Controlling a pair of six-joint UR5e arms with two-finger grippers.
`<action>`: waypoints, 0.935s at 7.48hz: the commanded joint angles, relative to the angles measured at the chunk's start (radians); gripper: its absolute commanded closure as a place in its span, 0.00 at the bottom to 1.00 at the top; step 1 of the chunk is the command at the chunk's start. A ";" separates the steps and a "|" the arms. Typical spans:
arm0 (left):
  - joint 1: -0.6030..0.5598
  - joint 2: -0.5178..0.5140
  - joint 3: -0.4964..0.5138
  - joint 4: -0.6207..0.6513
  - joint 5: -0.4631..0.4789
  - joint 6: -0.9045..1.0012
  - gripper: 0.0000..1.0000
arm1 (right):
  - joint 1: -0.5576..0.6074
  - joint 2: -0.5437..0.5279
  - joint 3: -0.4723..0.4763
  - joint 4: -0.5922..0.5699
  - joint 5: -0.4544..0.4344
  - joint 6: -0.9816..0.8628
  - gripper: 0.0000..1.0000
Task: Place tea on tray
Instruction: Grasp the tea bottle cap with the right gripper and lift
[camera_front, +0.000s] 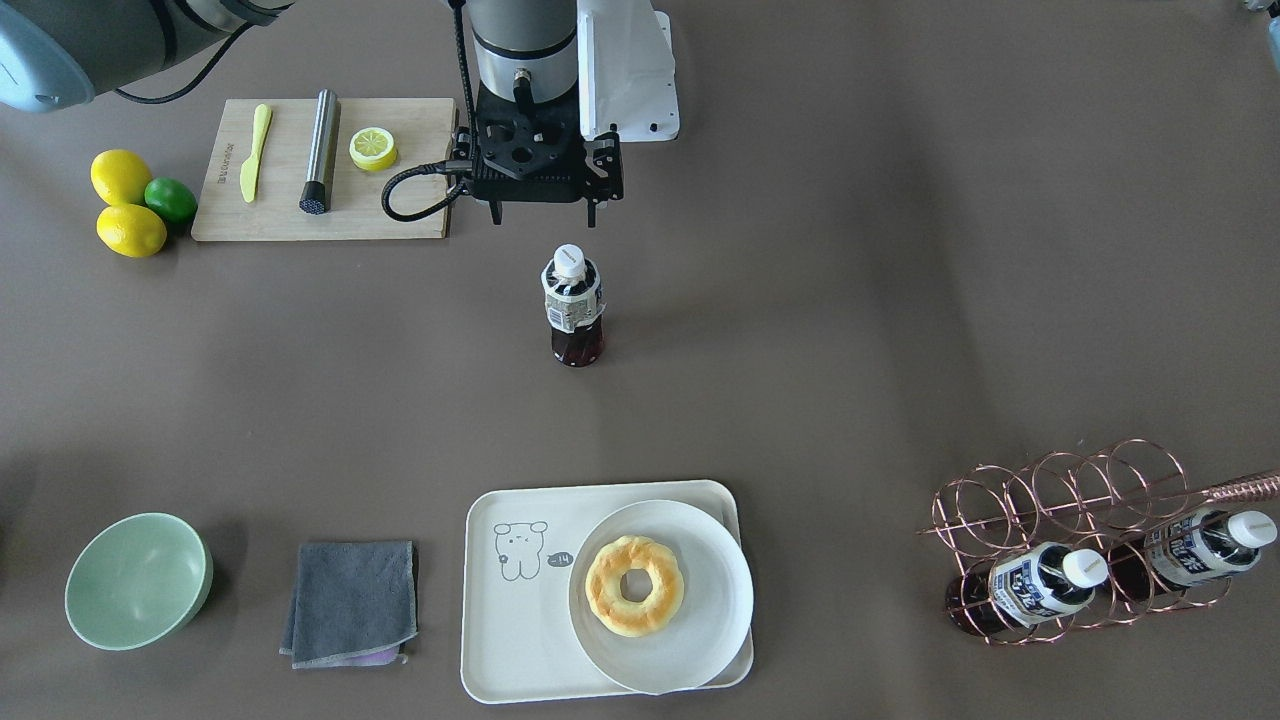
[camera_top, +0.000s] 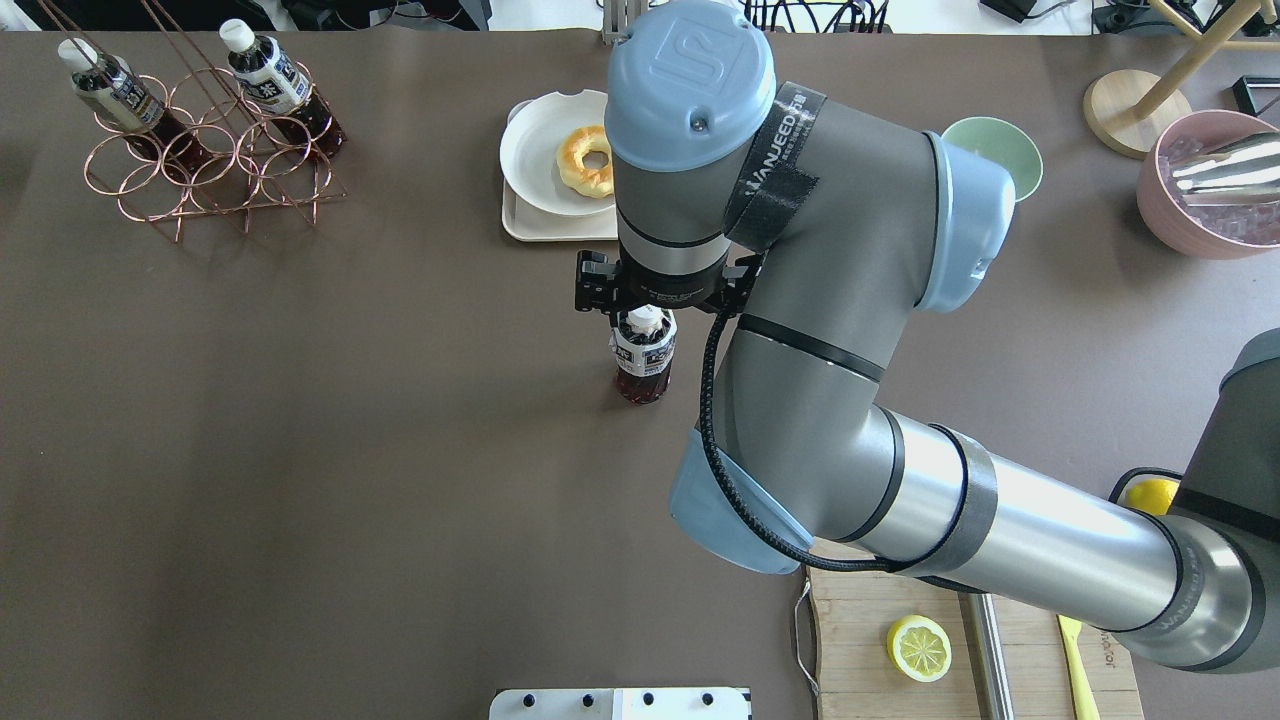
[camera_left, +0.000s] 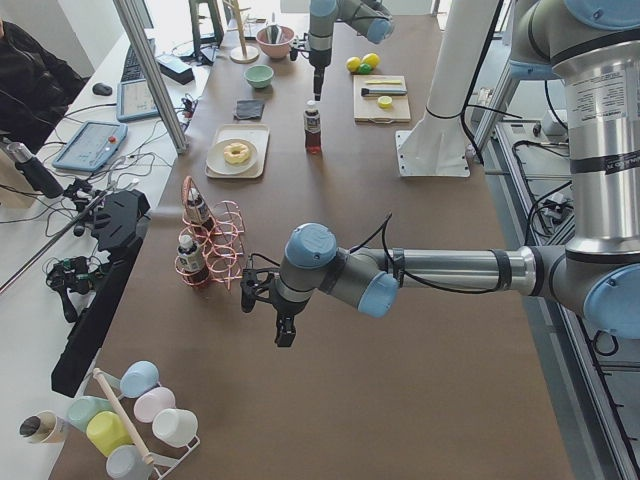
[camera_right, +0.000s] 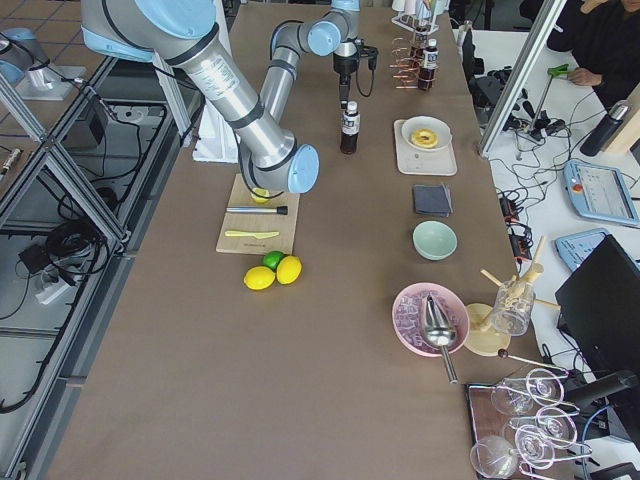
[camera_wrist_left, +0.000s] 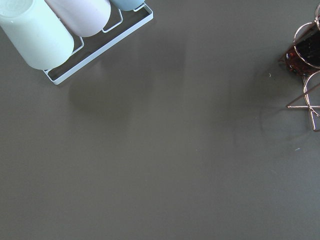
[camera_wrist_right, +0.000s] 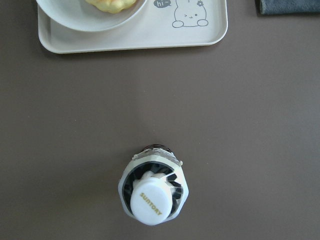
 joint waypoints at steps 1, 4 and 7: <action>0.000 -0.007 0.019 0.000 0.002 0.000 0.03 | -0.015 0.000 -0.063 0.100 -0.029 0.007 0.10; 0.002 -0.022 0.022 0.003 0.004 0.000 0.03 | -0.013 0.000 -0.071 0.105 -0.056 0.007 0.15; 0.002 -0.060 0.065 0.003 0.002 -0.002 0.03 | -0.013 0.000 -0.104 0.146 -0.063 0.009 0.26</action>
